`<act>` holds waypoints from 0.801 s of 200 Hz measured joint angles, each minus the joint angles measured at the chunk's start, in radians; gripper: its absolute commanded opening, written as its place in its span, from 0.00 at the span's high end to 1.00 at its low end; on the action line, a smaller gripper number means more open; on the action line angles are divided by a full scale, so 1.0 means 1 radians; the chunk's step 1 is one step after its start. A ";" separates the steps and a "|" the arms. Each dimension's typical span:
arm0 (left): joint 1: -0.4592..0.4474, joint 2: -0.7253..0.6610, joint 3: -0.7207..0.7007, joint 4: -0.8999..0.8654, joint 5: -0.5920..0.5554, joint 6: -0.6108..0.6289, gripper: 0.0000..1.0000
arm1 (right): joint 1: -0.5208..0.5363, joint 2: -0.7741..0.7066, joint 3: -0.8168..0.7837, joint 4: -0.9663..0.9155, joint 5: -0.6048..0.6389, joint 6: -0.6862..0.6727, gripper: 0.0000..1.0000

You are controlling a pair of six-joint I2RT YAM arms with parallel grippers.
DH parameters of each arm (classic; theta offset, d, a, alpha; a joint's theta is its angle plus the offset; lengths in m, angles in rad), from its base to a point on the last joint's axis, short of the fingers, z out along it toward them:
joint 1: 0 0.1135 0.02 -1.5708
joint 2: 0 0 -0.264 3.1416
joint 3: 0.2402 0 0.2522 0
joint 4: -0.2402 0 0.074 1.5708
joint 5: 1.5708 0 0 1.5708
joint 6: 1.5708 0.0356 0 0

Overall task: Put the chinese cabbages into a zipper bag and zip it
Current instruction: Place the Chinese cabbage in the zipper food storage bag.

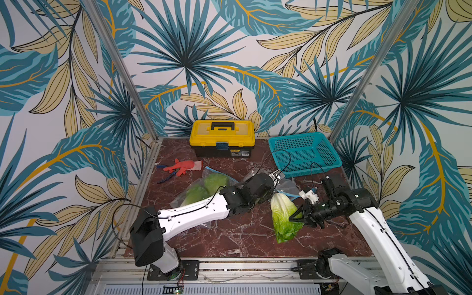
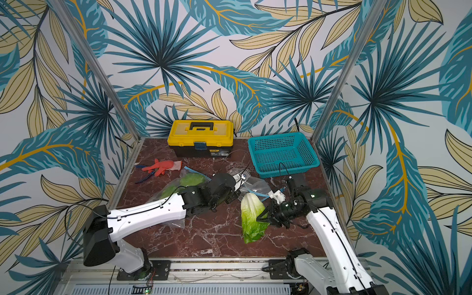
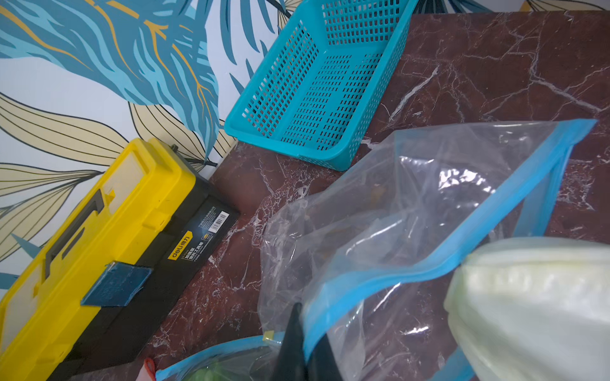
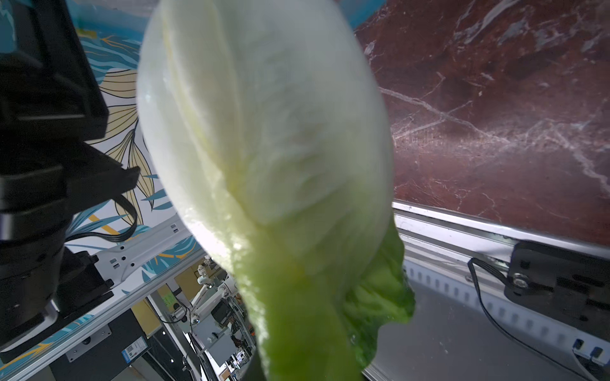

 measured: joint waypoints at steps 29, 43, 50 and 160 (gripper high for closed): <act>-0.006 0.023 0.056 -0.054 0.013 -0.029 1.00 | 0.041 0.014 0.032 -0.002 0.018 0.004 1.00; -0.018 0.022 0.061 -0.066 0.024 -0.035 1.00 | 0.056 0.022 0.039 0.010 0.013 0.020 1.00; -0.029 0.020 0.061 -0.073 0.029 -0.039 1.00 | 0.060 0.023 0.039 0.023 0.006 0.035 1.00; -0.123 -0.163 -0.163 0.022 0.052 0.117 1.00 | 0.044 0.023 -0.199 0.621 -0.262 0.573 1.00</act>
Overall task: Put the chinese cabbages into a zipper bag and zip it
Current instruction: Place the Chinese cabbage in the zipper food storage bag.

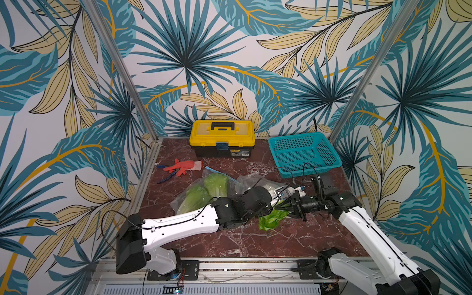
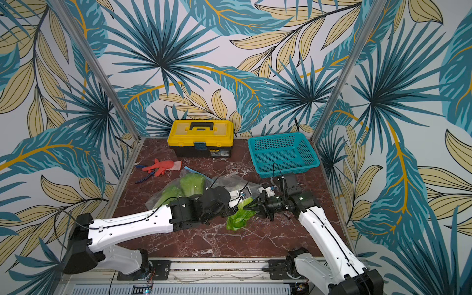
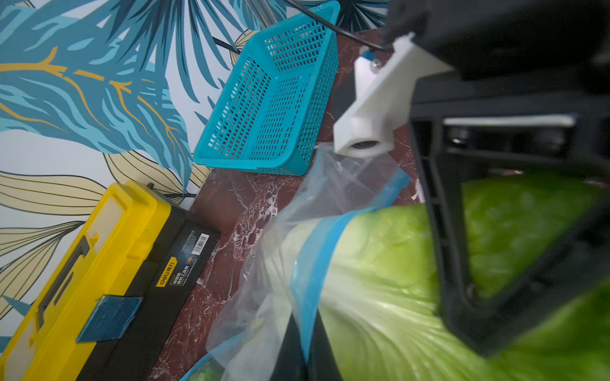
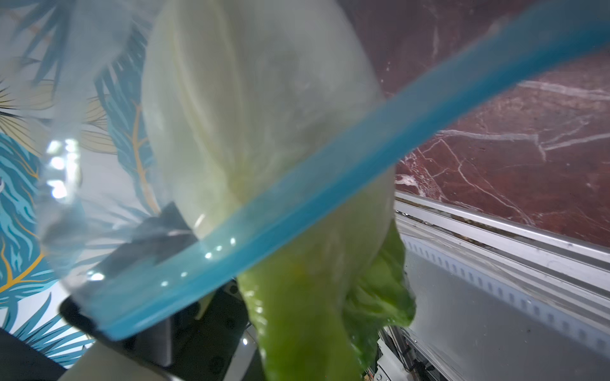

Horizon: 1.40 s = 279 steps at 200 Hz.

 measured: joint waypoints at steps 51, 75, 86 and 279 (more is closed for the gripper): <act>0.002 -0.021 -0.039 0.034 -0.008 -0.009 1.00 | -0.078 0.006 -0.057 0.233 -0.070 0.235 1.00; 0.015 -0.024 -0.026 0.033 -0.027 -0.044 1.00 | -0.100 0.005 -0.063 0.344 -0.075 0.323 1.00; 0.024 -0.028 -0.020 0.032 -0.026 -0.070 1.00 | -0.106 0.006 -0.062 0.382 -0.076 0.347 1.00; 0.086 0.051 0.063 -0.060 0.142 -0.385 1.00 | -0.063 -0.013 0.060 0.241 0.303 0.210 1.00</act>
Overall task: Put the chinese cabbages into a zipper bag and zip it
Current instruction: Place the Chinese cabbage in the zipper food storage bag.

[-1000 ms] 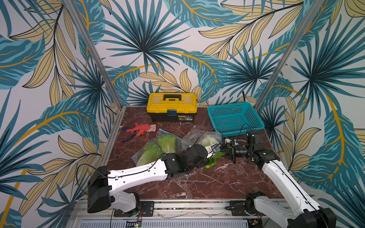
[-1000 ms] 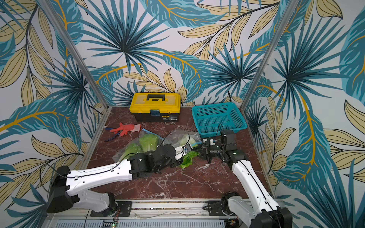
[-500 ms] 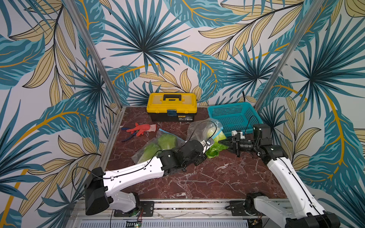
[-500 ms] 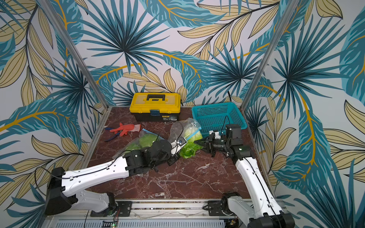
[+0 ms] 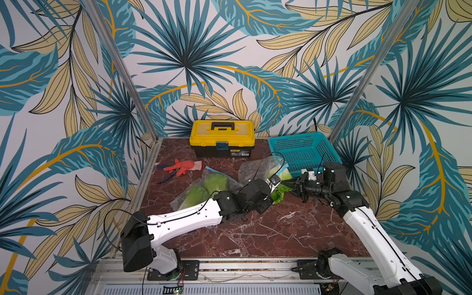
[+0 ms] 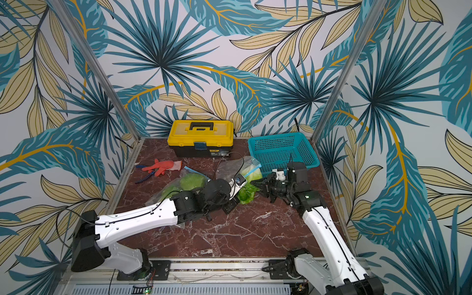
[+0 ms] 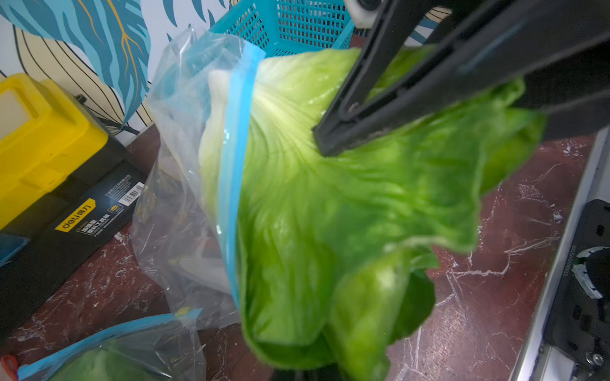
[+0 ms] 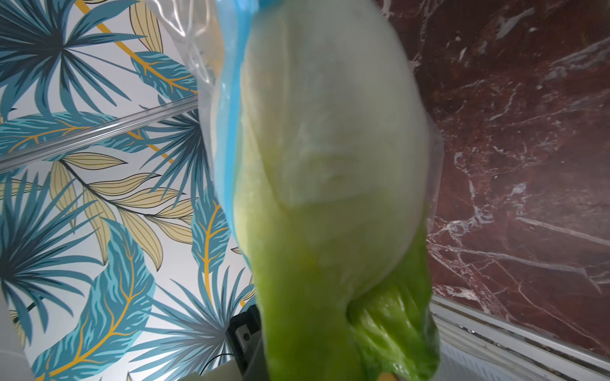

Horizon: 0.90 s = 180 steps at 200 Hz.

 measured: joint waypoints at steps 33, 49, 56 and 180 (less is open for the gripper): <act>0.014 -0.001 0.011 0.002 0.023 -0.010 1.00 | 0.007 0.019 0.031 -0.095 0.075 -0.117 1.00; 0.022 -0.005 0.011 0.003 0.035 -0.009 1.00 | 0.009 0.030 0.044 -0.119 0.090 -0.159 1.00; 0.025 -0.005 0.013 0.002 0.043 -0.009 1.00 | 0.010 0.032 0.049 -0.132 0.098 -0.174 1.00; 0.005 0.108 0.132 -0.055 0.150 0.006 1.00 | 0.132 0.152 0.237 -0.419 0.358 -0.514 1.00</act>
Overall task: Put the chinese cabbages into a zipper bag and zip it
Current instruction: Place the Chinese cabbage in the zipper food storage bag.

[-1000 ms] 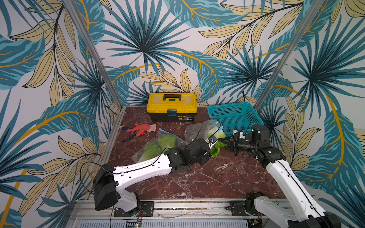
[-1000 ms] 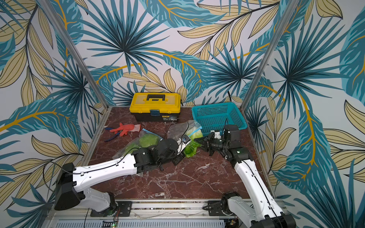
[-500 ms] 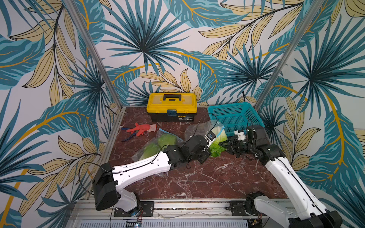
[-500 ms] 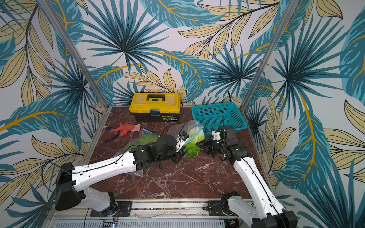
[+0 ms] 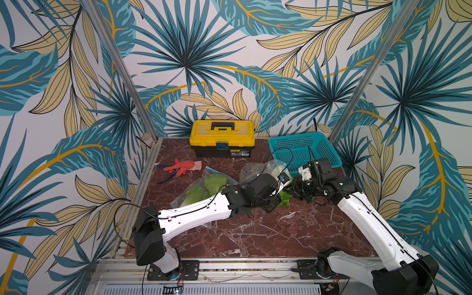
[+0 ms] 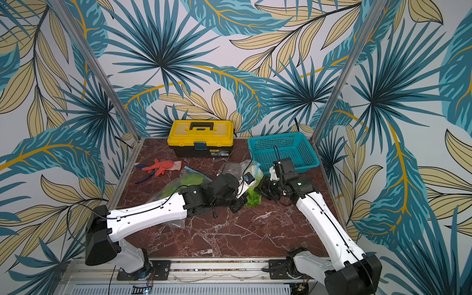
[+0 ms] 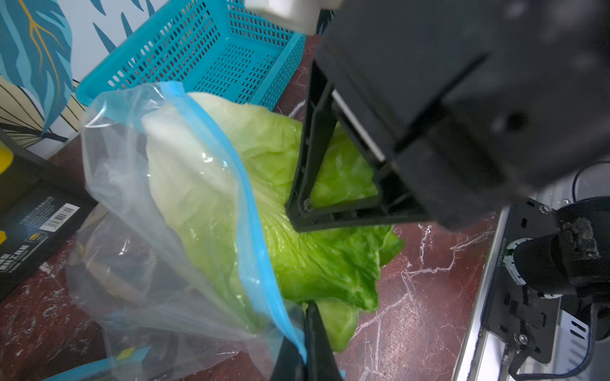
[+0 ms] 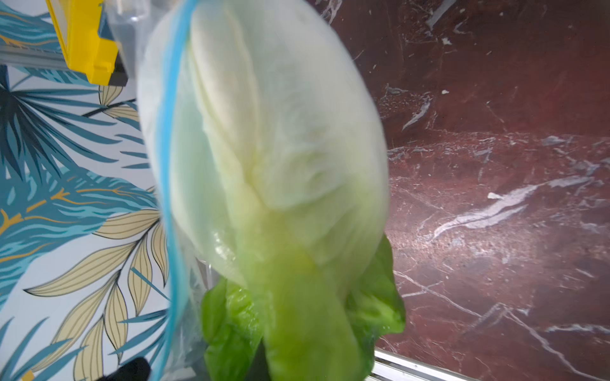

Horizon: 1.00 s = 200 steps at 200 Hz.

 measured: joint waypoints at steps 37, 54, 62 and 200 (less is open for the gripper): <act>0.011 -0.018 -0.029 0.000 0.019 0.016 1.00 | 0.021 0.069 0.133 -0.175 0.000 -0.211 1.00; 0.014 -0.022 -0.029 -0.002 0.019 0.022 1.00 | 0.026 0.083 0.137 -0.238 -0.020 -0.264 1.00; 0.019 -0.022 -0.029 0.005 0.021 0.023 1.00 | 0.029 0.089 0.136 -0.269 -0.060 -0.273 1.00; 0.011 -0.116 -0.168 0.038 0.071 0.093 1.00 | -0.088 0.215 0.069 -0.167 -0.402 -0.159 1.00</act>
